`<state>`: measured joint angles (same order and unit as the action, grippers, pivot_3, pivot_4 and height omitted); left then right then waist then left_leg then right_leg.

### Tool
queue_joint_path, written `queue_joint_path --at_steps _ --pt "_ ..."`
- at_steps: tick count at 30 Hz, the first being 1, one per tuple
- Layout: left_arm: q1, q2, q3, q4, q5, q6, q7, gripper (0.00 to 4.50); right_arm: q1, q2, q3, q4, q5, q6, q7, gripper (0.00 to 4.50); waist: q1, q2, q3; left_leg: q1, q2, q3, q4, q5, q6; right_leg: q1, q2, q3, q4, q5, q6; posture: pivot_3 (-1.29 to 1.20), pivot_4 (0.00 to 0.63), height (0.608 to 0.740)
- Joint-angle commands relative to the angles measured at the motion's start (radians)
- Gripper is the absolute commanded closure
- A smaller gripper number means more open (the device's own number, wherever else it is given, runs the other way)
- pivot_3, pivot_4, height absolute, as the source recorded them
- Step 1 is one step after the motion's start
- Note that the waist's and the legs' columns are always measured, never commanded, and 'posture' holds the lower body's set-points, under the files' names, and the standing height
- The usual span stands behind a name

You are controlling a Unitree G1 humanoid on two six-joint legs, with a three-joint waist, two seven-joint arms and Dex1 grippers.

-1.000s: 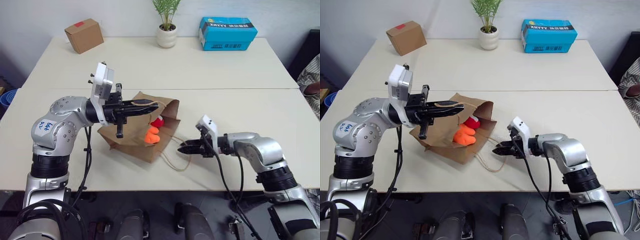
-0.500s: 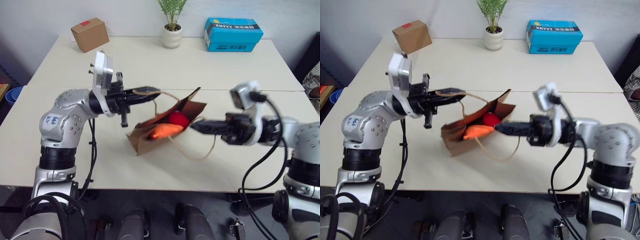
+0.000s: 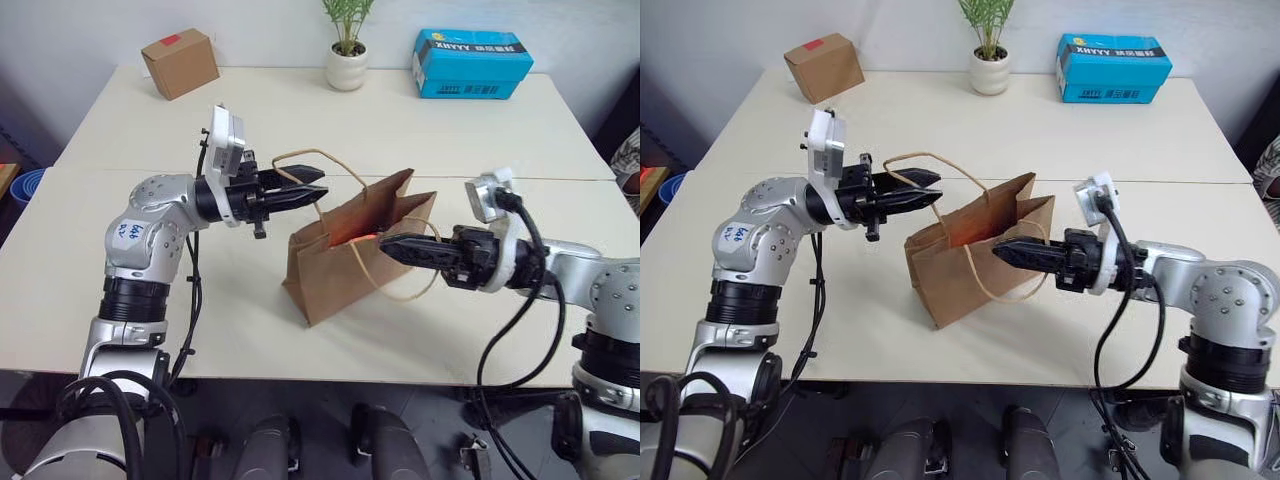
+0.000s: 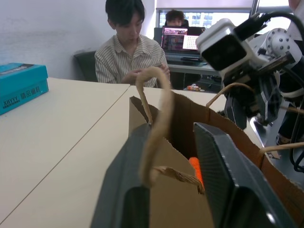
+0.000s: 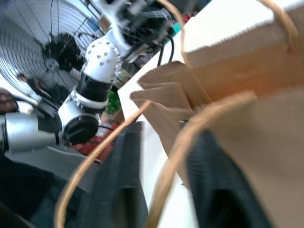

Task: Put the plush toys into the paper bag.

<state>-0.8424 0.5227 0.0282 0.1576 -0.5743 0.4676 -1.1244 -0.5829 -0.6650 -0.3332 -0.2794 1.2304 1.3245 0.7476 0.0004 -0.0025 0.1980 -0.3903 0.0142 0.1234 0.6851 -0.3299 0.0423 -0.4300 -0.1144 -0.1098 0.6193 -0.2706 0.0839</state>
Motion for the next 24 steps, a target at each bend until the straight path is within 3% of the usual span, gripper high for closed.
queue_joint_path --at_steps 1,3,7,9,14,19,24 --pt "0.034 0.059 0.036 -0.102 -0.036 0.054 -0.017 1.69 0.049 -0.123 -0.051 -0.077 0.012 -0.054 0.109 1.78 0.0 0.0 0.0 0.0 0.0 0.0 0.0 0.0 0.0 0.0 0.0 0.0 0.0 0.0 0.0 0.0 0.15 0.74" --pt "0.077 0.108 0.057 -0.138 -0.041 0.082 -0.019 1.16 0.121 -0.206 -0.061 -0.135 -0.085 -0.166 0.205 1.18 0.0 0.0 0.0 0.0 0.0 -0.001 -0.001 0.0 0.0 0.0 0.0 0.002 -0.001 0.0 0.0 0.0 0.15 0.74" --pt "0.167 0.194 0.09 -0.205 -0.052 0.125 -0.017 0.02 0.189 -0.188 -0.151 -0.158 -0.178 -0.413 0.257 0.0 -0.003 -0.002 0.001 0.001 0.001 0.0 -0.001 0.0 0.0 0.0 0.001 0.002 -0.001 0.0 0.0 0.0 0.15 0.74" --pt "0.213 0.229 0.101 -0.236 -0.055 0.145 -0.018 0.01 0.226 -0.153 -0.201 -0.164 -0.198 -0.526 0.301 0.0 0.0 -0.003 0.001 0.002 0.001 0.0 -0.001 0.0 -0.001 0.002 0.0 0.002 -0.001 0.0 0.0 0.0 0.15 0.74" --pt "0.332 0.244 0.152 -0.349 -0.081 0.15 0.023 0.01 0.461 -0.195 -0.262 -0.189 -0.345 -0.705 0.443 0.0 0.023 -0.003 0.001 0.002 0.0 -0.002 -0.001 0.0 0.0 0.002 0.0 0.002 -0.002 0.0 0.0 0.0 0.15 0.74" --pt "0.425 0.186 0.166 -0.434 -0.074 0.121 0.119 0.01 0.67 -0.16 -0.286 -0.132 -0.501 -0.967 0.58 0.0 0.026 -0.003 0.001 0.003 0.0 -0.001 -0.001 0.0 0.0 0.004 0.0 0.003 -0.003 0.001 0.001 0.0 0.15 0.74" --pt "0.466 0.071 0.089 -0.519 -0.041 0.093 0.229 0.01 0.753 -0.104 -0.258 -0.059 -0.603 -1.182 0.625 0.0 0.024 -0.004 0.001 0.006 0.0 -0.001 0.0 0.001 0.0 0.006 0.0 0.004 -0.002 0.001 0.002 0.0 0.15 0.74"
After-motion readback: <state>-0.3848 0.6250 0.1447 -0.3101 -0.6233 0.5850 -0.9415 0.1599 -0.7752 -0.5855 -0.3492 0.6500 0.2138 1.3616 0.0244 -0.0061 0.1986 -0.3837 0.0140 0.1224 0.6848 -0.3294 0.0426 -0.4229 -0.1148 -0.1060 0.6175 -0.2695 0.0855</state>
